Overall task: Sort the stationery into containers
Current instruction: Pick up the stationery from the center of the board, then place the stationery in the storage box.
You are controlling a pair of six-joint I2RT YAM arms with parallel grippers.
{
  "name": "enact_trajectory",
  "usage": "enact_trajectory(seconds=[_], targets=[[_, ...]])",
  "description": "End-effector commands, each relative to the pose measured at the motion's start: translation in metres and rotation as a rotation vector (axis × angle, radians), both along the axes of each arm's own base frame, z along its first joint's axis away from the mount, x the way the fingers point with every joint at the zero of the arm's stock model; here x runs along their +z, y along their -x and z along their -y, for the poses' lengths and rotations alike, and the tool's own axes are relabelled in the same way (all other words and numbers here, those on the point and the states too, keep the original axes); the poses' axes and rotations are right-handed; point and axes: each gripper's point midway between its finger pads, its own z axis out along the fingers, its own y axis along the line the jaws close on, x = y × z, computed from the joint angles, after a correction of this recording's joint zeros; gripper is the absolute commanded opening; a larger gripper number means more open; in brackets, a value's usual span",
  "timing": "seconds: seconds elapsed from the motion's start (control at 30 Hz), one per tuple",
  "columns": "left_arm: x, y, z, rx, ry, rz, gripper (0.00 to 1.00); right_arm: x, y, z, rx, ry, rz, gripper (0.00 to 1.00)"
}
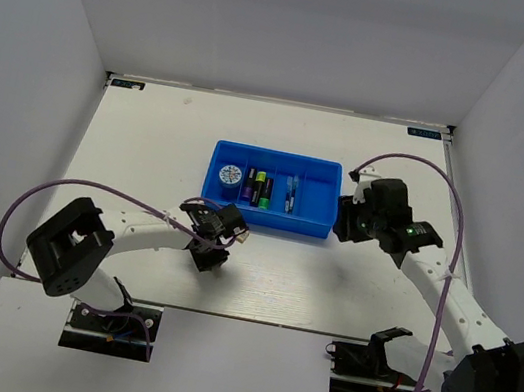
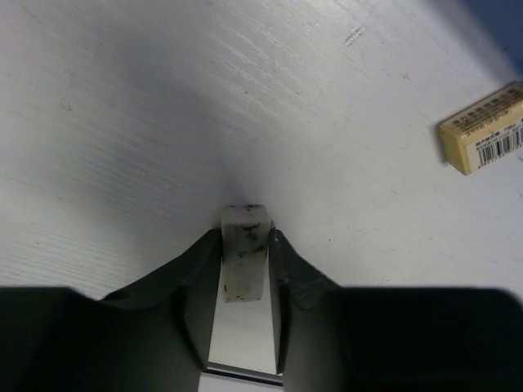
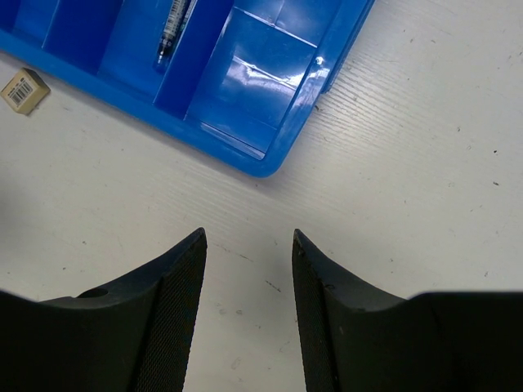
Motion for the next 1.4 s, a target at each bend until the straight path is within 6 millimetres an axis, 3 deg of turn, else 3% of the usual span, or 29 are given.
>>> enact_trajectory(seconds=[0.0, 0.03, 0.17, 0.33, 0.37, 0.43, 0.5, 0.53, 0.6, 0.63, 0.7, 0.73, 0.77, 0.8, 0.83, 0.87, 1.03, 1.1, 1.2, 1.23, 1.3, 1.37], targets=[[-0.011, 0.009, 0.0, 0.004, -0.001, -0.039, 0.34, 0.01, -0.004, -0.002, -0.004, -0.029, 0.04, 0.5], [-0.011, 0.01, 0.0, -0.006, -0.001, -0.045, 0.25, 0.01, -0.005, -0.001, -0.007, -0.03, 0.043, 0.5], [-0.004, 0.01, 0.002, -0.07, -0.012, -0.045, 0.1, 0.012, -0.004, 0.0, -0.012, -0.041, 0.043, 0.5], [0.044, -0.012, 0.029, -0.286, -0.016, 0.067, 0.02, 0.014, -0.006, 0.003, -0.018, -0.036, 0.056, 0.5], [0.074, -0.03, 0.05, -0.31, 0.025, 0.149, 0.01, 0.015, -0.008, 0.004, -0.025, -0.033, 0.069, 0.5], [0.095, -0.038, 0.063, -0.442, 0.005, 0.229, 0.01, 0.015, -0.01, 0.009, -0.04, -0.01, 0.088, 0.5], [0.136, -0.055, 0.09, -0.481, 0.058, 0.332, 0.01, 0.017, -0.015, 0.013, -0.052, 0.0, 0.118, 0.47], [0.151, -0.066, 0.104, -0.558, 0.06, 0.382, 0.01, 0.019, -0.018, 0.022, -0.089, 0.04, 0.144, 0.31], [0.159, -0.077, 0.117, -0.603, 0.045, 0.413, 0.01, 0.021, -0.022, 0.027, -0.113, 0.046, 0.172, 0.12], [0.171, -0.091, 0.129, -0.635, 0.046, 0.456, 0.01, 0.023, -0.024, 0.028, -0.12, 0.049, 0.188, 0.09], [0.183, -0.108, 0.149, -0.669, 0.059, 0.503, 0.01, 0.027, -0.03, 0.038, -0.17, 0.079, 0.221, 0.09], [0.178, -0.116, 0.156, -0.701, 0.051, 0.502, 0.01, 0.028, -0.032, 0.044, -0.196, 0.098, 0.237, 0.09], [0.192, -0.131, 0.179, -0.71, 0.117, 0.557, 0.01, 0.028, -0.032, 0.046, -0.21, 0.106, 0.244, 0.09], [0.191, -0.134, 0.187, -0.727, 0.145, 0.556, 0.01, 0.032, -0.037, 0.053, -0.243, 0.125, 0.269, 0.09], [0.205, -0.146, 0.196, -0.724, 0.179, 0.597, 0.01, 0.032, -0.037, 0.054, -0.247, 0.13, 0.272, 0.09], [0.192, -0.158, 0.211, -0.732, 0.212, 0.596, 0.01, 0.032, -0.037, 0.056, -0.257, 0.13, 0.276, 0.09], [0.181, -0.195, 0.241, -0.695, 0.26, 0.629, 0.1, 0.034, -0.037, 0.058, -0.268, 0.124, 0.292, 0.09], [0.161, -0.207, 0.241, -0.678, 0.244, 0.604, 0.15, 0.036, -0.037, 0.059, -0.27, 0.119, 0.298, 0.09], [0.15, -0.215, 0.242, -0.665, 0.244, 0.589, 0.32, 0.037, -0.037, 0.06, -0.276, 0.119, 0.302, 0.1], [0.145, -0.219, 0.24, -0.655, 0.24, 0.582, 0.42, 0.037, -0.037, 0.06, -0.273, 0.118, 0.302, 0.12], [0.138, -0.22, 0.24, -0.654, 0.246, 0.564, 0.47, 0.037, -0.037, 0.06, -0.274, 0.117, 0.301, 0.16], [0.137, -0.219, 0.24, -0.66, 0.242, 0.56, 0.58, 0.036, -0.036, 0.058, -0.263, 0.113, 0.297, 0.24]])
